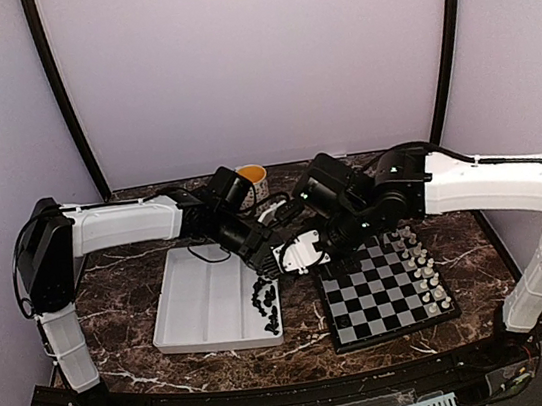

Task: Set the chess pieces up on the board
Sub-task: Pass from the left arm to the right, then pass from the right arm to the left

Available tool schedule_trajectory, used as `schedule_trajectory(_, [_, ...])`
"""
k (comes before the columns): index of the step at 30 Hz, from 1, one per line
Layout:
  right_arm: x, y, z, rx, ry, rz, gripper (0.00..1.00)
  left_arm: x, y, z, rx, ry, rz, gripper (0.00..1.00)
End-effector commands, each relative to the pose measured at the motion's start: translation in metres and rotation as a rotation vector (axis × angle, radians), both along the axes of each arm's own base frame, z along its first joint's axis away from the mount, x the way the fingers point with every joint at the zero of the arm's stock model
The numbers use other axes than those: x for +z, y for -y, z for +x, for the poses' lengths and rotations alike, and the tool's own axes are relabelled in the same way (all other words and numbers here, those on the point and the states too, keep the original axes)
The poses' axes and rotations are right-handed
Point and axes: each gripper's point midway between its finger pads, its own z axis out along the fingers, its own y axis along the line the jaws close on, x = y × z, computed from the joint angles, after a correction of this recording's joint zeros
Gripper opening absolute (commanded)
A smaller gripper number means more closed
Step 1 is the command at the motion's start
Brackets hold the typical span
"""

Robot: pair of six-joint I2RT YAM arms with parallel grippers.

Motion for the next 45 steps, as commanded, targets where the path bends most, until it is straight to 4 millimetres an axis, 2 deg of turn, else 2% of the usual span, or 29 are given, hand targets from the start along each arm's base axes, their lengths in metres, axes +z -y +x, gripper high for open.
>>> schedule_trajectory(1, [-0.001, -0.003, 0.001, -0.033, -0.005, 0.030, 0.14, 0.014, 0.004, 0.003, 0.006, 0.060, -0.027, 0.19])
schedule_trajectory(4, [0.001, 0.006, 0.004, -0.077, -0.048, 0.065, 0.13, 0.012, 0.001, 0.007, 0.045, 0.123, 0.000, 0.25])
schedule_trajectory(5, [0.003, 0.009, 0.005, -0.093, -0.078, 0.085, 0.12, 0.017, -0.001, 0.007, 0.055, 0.148, -0.005, 0.26])
schedule_trajectory(7, [0.010, 0.014, 0.007, -0.133, -0.166, 0.144, 0.12, 0.012, -0.005, 0.012, 0.105, 0.205, 0.030, 0.30])
schedule_trajectory(11, [0.029, 0.027, 0.015, -0.211, -0.345, 0.288, 0.11, 0.020, -0.011, 0.021, 0.202, 0.316, 0.025, 0.34])
schedule_trajectory(13, [0.036, 0.036, 0.023, -0.251, -0.434, 0.358, 0.11, 0.037, -0.011, 0.033, 0.294, 0.436, -0.061, 0.37])
schedule_trajectory(14, [0.039, 0.039, 0.024, -0.266, -0.482, 0.388, 0.10, 0.056, -0.015, 0.035, 0.342, 0.478, -0.110, 0.39])
schedule_trajectory(15, [0.041, 0.041, 0.026, -0.283, -0.528, 0.418, 0.10, 0.056, -0.016, 0.047, 0.418, 0.548, -0.132, 0.41])
schedule_trajectory(16, [0.043, 0.043, 0.026, -0.287, -0.581, 0.450, 0.10, 0.074, -0.021, 0.049, 0.463, 0.600, -0.179, 0.42])
schedule_trajectory(17, [0.045, 0.045, 0.027, -0.298, -0.635, 0.484, 0.10, 0.076, -0.024, 0.056, 0.527, 0.658, -0.207, 0.43])
schedule_trajectory(18, [0.049, 0.046, 0.028, -0.300, -0.684, 0.521, 0.10, 0.091, -0.029, 0.057, 0.564, 0.711, -0.246, 0.43])
schedule_trajectory(20, [0.059, 0.049, 0.026, -0.283, -0.813, 0.591, 0.11, 0.097, -0.038, 0.067, 0.675, 0.802, -0.272, 0.44])
schedule_trajectory(21, [0.062, 0.052, 0.027, -0.272, -0.862, 0.617, 0.11, 0.109, -0.038, 0.069, 0.707, 0.833, -0.318, 0.44])
schedule_trajectory(22, [0.066, 0.054, 0.028, -0.274, -0.904, 0.644, 0.12, 0.110, -0.042, 0.072, 0.741, 0.843, -0.322, 0.44])
schedule_trajectory(23, [0.068, 0.057, 0.031, -0.277, -0.932, 0.667, 0.13, 0.121, -0.041, 0.071, 0.759, 0.859, -0.375, 0.44])
schedule_trajectory(25, [0.071, 0.060, 0.035, -0.277, -0.967, 0.693, 0.13, 0.128, -0.036, 0.071, 0.770, 0.851, -0.413, 0.45])
schedule_trajectory(28, [0.073, 0.061, 0.037, -0.280, -0.988, 0.710, 0.13, 0.129, -0.018, 0.072, 0.758, 0.839, -0.426, 0.46])
schedule_trajectory(30, [0.074, 0.062, 0.037, -0.282, -0.999, 0.713, 0.13, 0.128, -0.002, 0.067, 0.720, 0.842, -0.428, 0.46])
schedule_trajectory(31, [0.074, 0.062, 0.037, -0.280, -1.005, 0.714, 0.13, 0.120, 0.007, 0.063, 0.689, 0.843, -0.413, 0.46])
schedule_trajectory(33, [0.073, 0.061, 0.037, -0.282, -1.016, 0.712, 0.13, 0.120, 0.019, 0.057, 0.651, 0.851, -0.422, 0.46])
schedule_trajectory(38, [0.072, 0.061, 0.038, -0.289, -1.022, 0.716, 0.14, 0.123, 0.033, 0.048, 0.599, 0.851, -0.453, 0.45])
schedule_trajectory(45, [0.071, 0.062, 0.038, -0.294, -1.017, 0.715, 0.14, 0.120, 0.045, 0.051, 0.586, 0.846, -0.442, 0.43])
